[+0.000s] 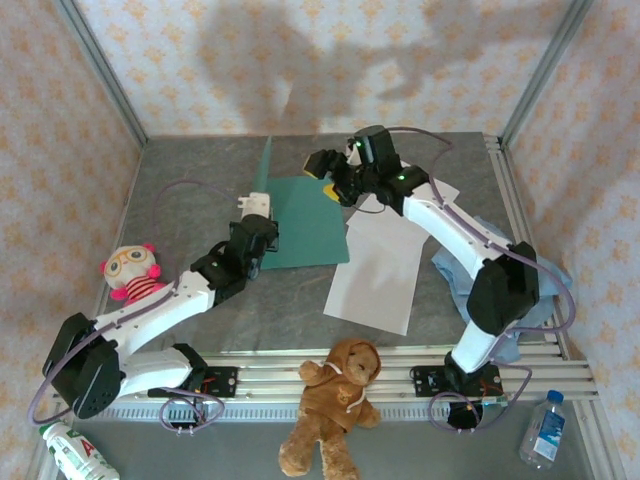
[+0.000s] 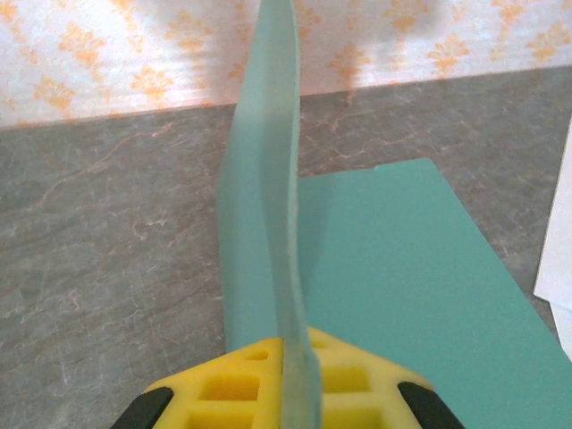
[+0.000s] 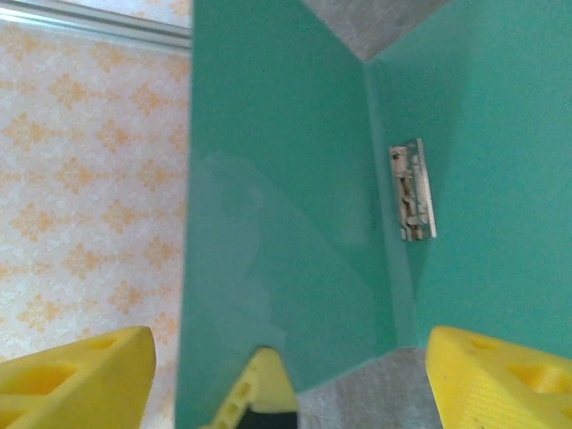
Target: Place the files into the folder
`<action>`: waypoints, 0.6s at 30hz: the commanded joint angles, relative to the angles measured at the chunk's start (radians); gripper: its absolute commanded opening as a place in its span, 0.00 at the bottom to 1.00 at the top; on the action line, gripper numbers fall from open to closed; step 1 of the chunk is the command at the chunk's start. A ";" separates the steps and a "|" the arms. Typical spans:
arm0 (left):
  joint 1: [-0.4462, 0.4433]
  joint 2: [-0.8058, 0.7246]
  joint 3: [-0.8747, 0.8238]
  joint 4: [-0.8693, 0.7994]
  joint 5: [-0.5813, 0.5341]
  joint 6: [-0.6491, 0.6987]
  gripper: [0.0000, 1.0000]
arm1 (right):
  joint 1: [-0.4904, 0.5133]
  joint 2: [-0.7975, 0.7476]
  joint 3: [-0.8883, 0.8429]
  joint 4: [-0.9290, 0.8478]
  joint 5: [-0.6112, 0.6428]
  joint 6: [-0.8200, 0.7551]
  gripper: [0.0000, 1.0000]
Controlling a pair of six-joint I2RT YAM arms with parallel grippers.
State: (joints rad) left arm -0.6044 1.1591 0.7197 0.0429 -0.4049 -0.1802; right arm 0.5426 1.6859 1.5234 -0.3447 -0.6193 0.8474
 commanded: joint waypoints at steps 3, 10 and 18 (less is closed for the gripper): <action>0.088 -0.088 -0.078 0.047 0.118 -0.112 0.08 | -0.002 -0.015 -0.069 -0.018 0.036 -0.036 0.80; 0.186 -0.199 -0.171 0.022 0.176 -0.193 0.08 | -0.003 0.011 -0.101 -0.014 0.050 -0.052 0.80; 0.327 -0.313 -0.251 -0.060 0.255 -0.243 0.48 | -0.001 0.066 -0.109 -0.009 0.056 -0.070 0.79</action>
State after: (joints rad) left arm -0.3077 0.8745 0.4801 0.0334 -0.1848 -0.4004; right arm 0.5377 1.7237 1.4303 -0.3595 -0.5900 0.8024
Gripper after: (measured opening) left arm 0.435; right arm 0.795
